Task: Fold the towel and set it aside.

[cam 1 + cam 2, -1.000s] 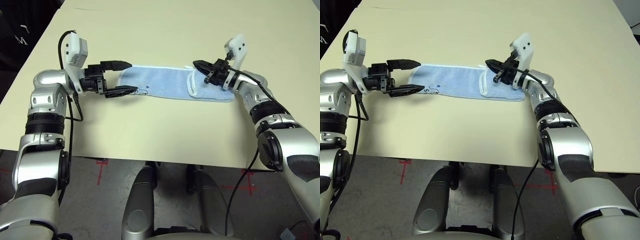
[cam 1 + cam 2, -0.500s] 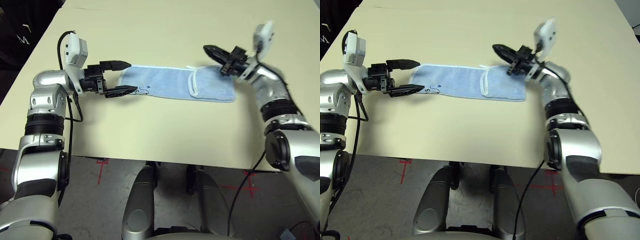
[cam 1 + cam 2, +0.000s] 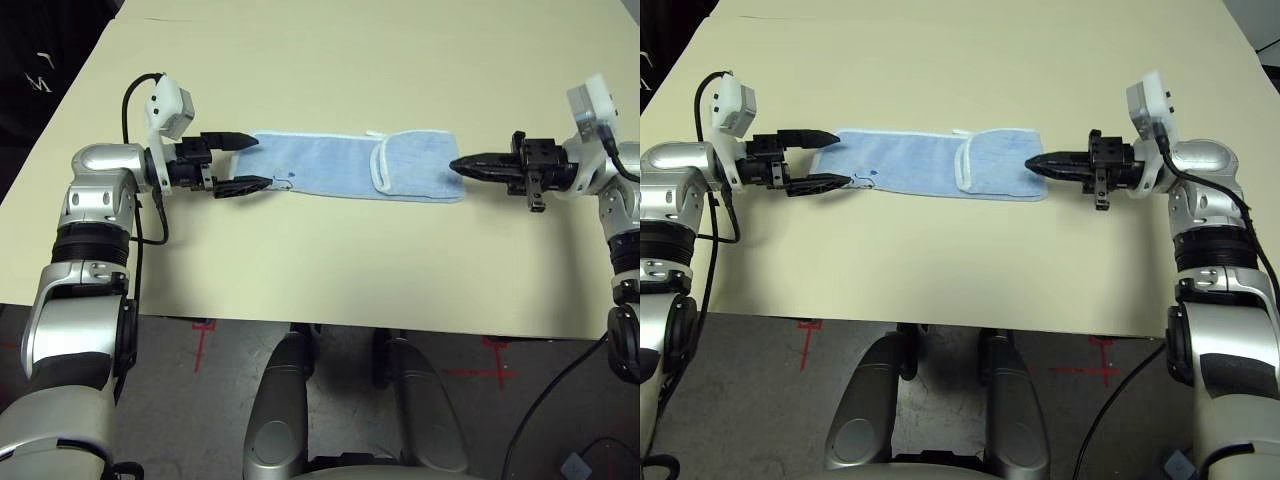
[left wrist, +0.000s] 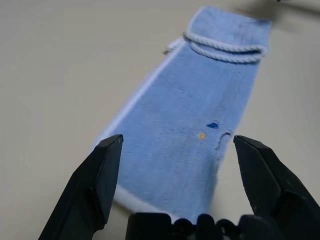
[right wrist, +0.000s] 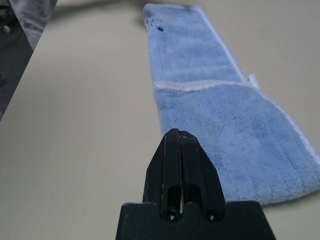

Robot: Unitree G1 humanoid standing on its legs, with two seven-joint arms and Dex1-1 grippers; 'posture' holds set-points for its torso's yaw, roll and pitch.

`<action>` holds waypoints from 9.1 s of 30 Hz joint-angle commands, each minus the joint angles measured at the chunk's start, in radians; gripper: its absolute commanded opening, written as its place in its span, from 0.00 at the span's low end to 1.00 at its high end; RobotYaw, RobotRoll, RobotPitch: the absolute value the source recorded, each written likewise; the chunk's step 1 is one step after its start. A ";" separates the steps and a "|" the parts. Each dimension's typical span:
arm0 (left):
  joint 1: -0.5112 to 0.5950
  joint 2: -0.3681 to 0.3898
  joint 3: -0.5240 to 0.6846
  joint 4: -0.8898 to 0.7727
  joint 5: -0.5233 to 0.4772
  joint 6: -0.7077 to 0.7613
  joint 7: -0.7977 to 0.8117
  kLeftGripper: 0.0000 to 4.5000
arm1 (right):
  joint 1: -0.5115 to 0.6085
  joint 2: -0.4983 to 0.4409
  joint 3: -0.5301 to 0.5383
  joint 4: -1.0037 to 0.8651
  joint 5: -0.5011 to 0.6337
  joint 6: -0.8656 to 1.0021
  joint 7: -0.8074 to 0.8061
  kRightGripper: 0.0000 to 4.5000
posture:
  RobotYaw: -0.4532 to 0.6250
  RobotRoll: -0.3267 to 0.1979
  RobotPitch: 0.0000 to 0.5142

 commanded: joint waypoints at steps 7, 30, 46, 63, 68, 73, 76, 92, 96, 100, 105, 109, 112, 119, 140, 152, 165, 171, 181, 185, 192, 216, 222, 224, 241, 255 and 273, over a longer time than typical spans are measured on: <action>0.112 0.112 0.027 -0.191 -0.077 0.039 -0.150 1.00 | 0.032 0.009 -0.009 -0.008 0.009 -0.032 -0.031 0.39 | 0.53 0.62 0.67; 0.068 0.155 -0.039 -0.262 -0.232 1.237 0.054 1.00 | 0.063 0.010 -0.007 -0.157 0.038 0.056 -0.069 0.99 | 0.51 0.62 0.65; 0.015 0.074 0.031 -0.180 -0.311 1.465 0.277 1.00 | 0.074 -0.004 -0.010 -0.191 0.047 0.070 -0.094 0.99 | 0.48 0.62 0.67; -0.038 -0.030 0.200 -0.035 -0.286 1.356 0.522 1.00 | 0.066 -0.001 -0.004 -0.220 0.048 0.082 -0.116 0.99 | 0.47 0.62 0.67; -0.036 -0.023 0.196 -0.034 -0.289 1.353 0.519 1.00 | 0.065 -0.001 -0.003 -0.219 0.047 0.080 -0.117 0.99 | 0.48 0.62 0.67; -0.033 -0.029 0.195 -0.033 -0.290 1.341 0.527 0.79 | 0.065 0.001 -0.002 -0.224 0.047 0.080 -0.118 1.00 | 0.48 0.62 0.67; -0.035 -0.033 0.196 -0.025 -0.292 1.334 0.534 0.53 | 0.067 0.000 -0.002 -0.227 0.047 0.082 -0.119 1.00 | 0.47 0.62 0.67; -0.031 0.102 0.038 -0.041 -0.239 1.187 0.387 0.01 | 0.047 0.001 -0.004 -0.151 0.031 0.054 -0.121 1.00 | 0.50 0.62 0.65; -0.064 0.161 -0.044 -0.010 -0.198 1.120 0.285 0.01 | 0.023 -0.006 -0.005 -0.070 0.014 0.015 -0.112 1.00 | 0.50 0.62 0.64; -0.058 0.223 -0.081 -0.030 -0.183 1.099 0.205 0.01 | 0.012 -0.005 -0.005 -0.027 0.004 -0.014 -0.105 1.00 | 0.51 0.62 0.63; -0.022 0.232 -0.063 -0.073 -0.187 1.091 0.203 0.01 | -0.003 0.000 -0.002 0.006 -0.003 -0.033 -0.099 1.00 | 0.52 0.62 0.63; -0.052 0.220 -0.075 -0.039 -0.163 1.043 0.195 0.01 | -0.014 0.000 0.004 0.040 -0.016 -0.049 -0.087 1.00 | 0.52 0.62 0.62; -0.086 0.218 -0.106 -0.072 -0.167 1.041 0.140 0.01 | -0.011 -0.005 0.007 0.055 -0.023 -0.052 -0.075 1.00 | 0.52 0.62 0.61; -0.222 0.114 -0.101 -0.181 -0.224 1.088 0.112 0.01 | 0.019 -0.016 -0.008 0.052 -0.009 -0.027 -0.040 1.00 | 0.52 0.62 0.60; -0.326 -0.125 -0.131 -0.321 -0.320 1.154 0.090 0.01 | 0.095 -0.048 -0.084 -0.004 0.038 0.020 -0.087 1.00 | 0.49 0.62 0.62; -0.301 -0.267 -0.180 -0.306 -0.280 1.076 0.158 0.01 | 0.108 -0.053 -0.100 0.071 0.038 -0.062 -0.053 1.00 | 0.48 0.62 0.62; -0.254 -0.374 -0.229 -0.303 -0.211 1.003 0.286 0.01 | 0.102 -0.035 -0.095 0.138 0.037 -0.139 -0.043 1.00 | 0.48 0.62 0.62; -0.252 -0.409 -0.259 -0.299 -0.198 1.002 0.281 0.01 | 0.082 -0.019 -0.072 0.078 0.030 -0.098 -0.073 1.00 | 0.48 0.62 0.62; -0.294 -0.375 -0.324 -0.303 -0.218 1.046 0.154 0.01 | 0.124 -0.008 -0.053 -0.112 0.042 0.015 -0.136 1.00 | 0.48 0.62 0.60; -0.339 -0.324 -0.389 -0.254 -0.179 1.001 0.049 0.01 | 0.137 -0.014 -0.051 -0.163 0.051 0.050 -0.149 1.00 | 0.48 0.62 0.60; -0.357 -0.393 -0.379 -0.161 -0.141 0.948 0.082 0.01 | 0.149 -0.023 -0.057 -0.206 0.061 0.085 -0.158 1.00 | 0.47 0.62 0.59; -0.365 -0.474 -0.257 -0.102 -0.113 0.822 0.171 0.81 | 0.109 -0.070 -0.056 -0.117 0.046 0.041 -0.143 1.00 | 0.47 0.62 0.60; -0.276 -0.311 -0.130 -0.159 -0.130 0.547 0.062 0.99 | 0.049 -0.040 -0.056 -0.043 0.058 0.032 -0.122 1.00 | 0.48 0.62 0.61; -0.206 -0.260 -0.135 -0.178 -0.104 0.447 0.018 1.00 | 0.027 -0.018 -0.052 -0.025 0.064 0.047 -0.116 0.96 | 0.49 0.62 0.61; -0.147 -0.267 -0.103 0.155 -0.027 -0.179 -0.187 1.00 | -0.071 0.116 -0.012 0.031 0.027 0.036 -0.088 0.01 | 0.47 0.62 0.61; -0.222 -0.350 -0.059 0.285 -0.015 -0.223 -0.166 0.03 | -0.090 0.186 -0.005 -0.010 0.041 0.077 -0.131 0.00 | 0.48 0.62 0.59; -0.130 -0.450 -0.146 0.374 0.164 -0.210 -0.042 0.01 | -0.069 0.284 0.046 0.272 -0.097 -0.084 -0.216 0.00 | 0.48 0.62 0.59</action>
